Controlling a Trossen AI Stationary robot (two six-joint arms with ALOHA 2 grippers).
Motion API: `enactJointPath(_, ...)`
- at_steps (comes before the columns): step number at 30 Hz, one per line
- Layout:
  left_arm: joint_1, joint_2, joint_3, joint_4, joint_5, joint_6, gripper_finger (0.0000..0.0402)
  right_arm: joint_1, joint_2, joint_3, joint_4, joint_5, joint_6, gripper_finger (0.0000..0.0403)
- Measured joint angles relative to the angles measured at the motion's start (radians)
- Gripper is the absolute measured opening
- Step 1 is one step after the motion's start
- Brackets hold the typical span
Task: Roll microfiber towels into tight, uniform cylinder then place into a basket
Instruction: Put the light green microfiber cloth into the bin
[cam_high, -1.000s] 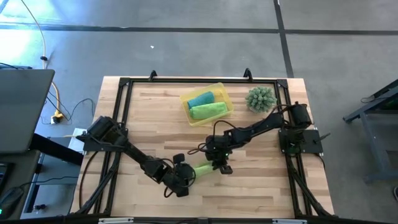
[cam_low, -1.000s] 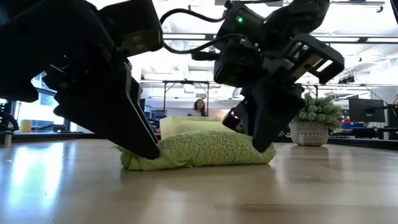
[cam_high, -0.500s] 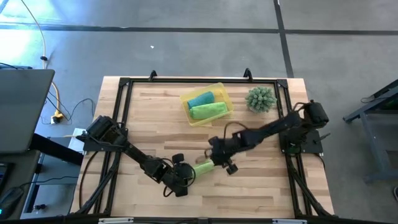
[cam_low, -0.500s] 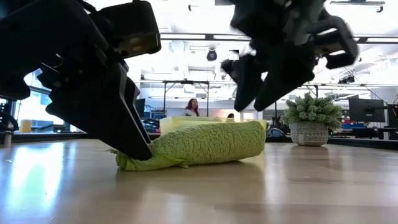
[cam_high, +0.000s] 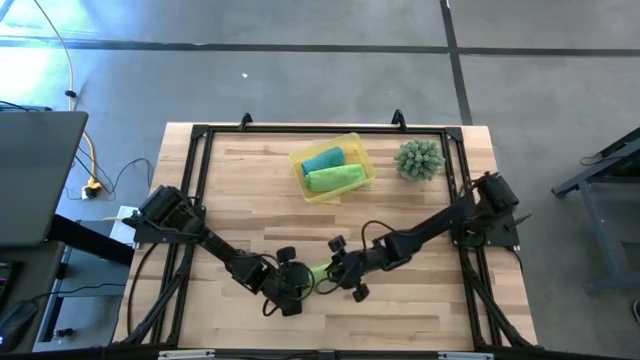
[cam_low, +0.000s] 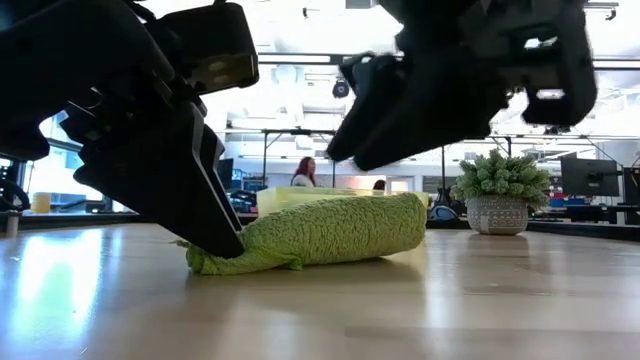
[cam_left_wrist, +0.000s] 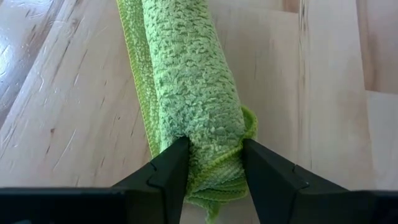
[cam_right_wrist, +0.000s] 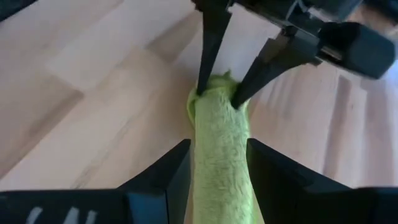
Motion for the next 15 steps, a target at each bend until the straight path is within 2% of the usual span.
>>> enactJointPath(8, 0.0, 0.0, 0.0, 0.001, 0.0, 0.001, 0.0141, 0.011, 0.117, 0.0, 0.117, 0.013, 0.022, 0.0145)
enactJointPath(15, 0.0, 0.0, 0.0, 0.002, 0.0, 0.001, 0.0141, -0.006, 0.128, 0.0, 0.123, 0.075, 0.011, 0.0145)
